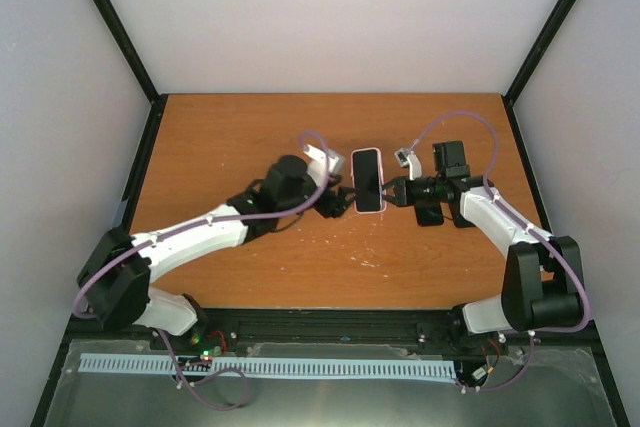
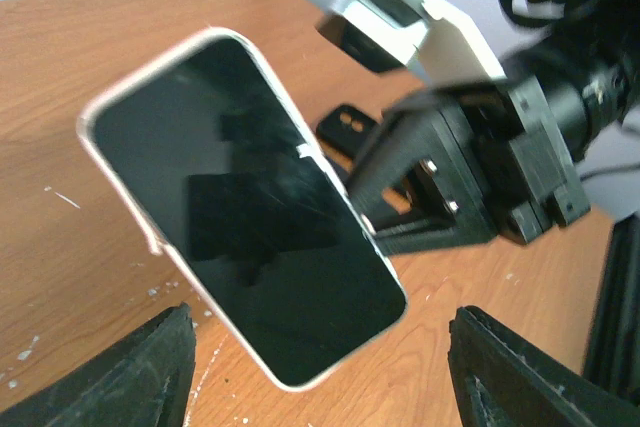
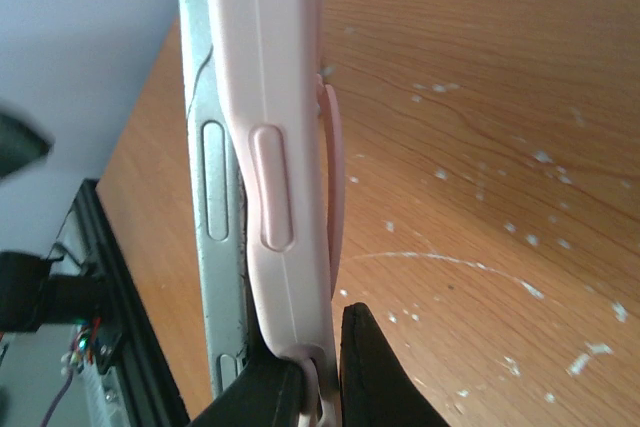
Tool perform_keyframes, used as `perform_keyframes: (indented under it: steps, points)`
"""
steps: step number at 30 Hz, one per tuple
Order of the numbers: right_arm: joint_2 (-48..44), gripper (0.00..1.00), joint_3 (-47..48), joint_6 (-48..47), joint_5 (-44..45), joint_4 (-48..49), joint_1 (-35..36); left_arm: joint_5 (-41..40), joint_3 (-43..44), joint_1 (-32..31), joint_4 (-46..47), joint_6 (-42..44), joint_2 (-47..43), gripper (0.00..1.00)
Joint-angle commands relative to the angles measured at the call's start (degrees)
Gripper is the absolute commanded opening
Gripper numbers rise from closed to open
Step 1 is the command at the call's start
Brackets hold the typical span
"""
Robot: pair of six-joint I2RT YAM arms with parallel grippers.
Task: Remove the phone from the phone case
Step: Remove the phone case from the phone.
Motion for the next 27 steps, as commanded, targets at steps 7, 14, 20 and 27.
perform_keyframes:
  steps: [7, 14, 20, 27]
  points:
    - [0.3, 0.03, -2.4, 13.6, 11.4, 6.8, -0.3, -25.1, 8.8, -13.8, -1.6, 16.6, 13.7, 0.70]
    - [2.7, 0.03, -1.9, 16.2, 12.8, 5.8, -0.3, -29.2, 14.8, -16.2, -1.7, 20.9, 23.0, 0.69]
    - [1.9, 0.03, -2.2, 16.1, 13.6, 5.8, -0.3, -30.6, 17.3, -16.9, -2.3, 22.3, 26.6, 0.67]
    - [2.3, 0.03, -2.3, 16.3, 13.0, 6.0, -0.4, -36.5, 17.5, -17.1, -3.2, 24.6, 27.6, 0.61]
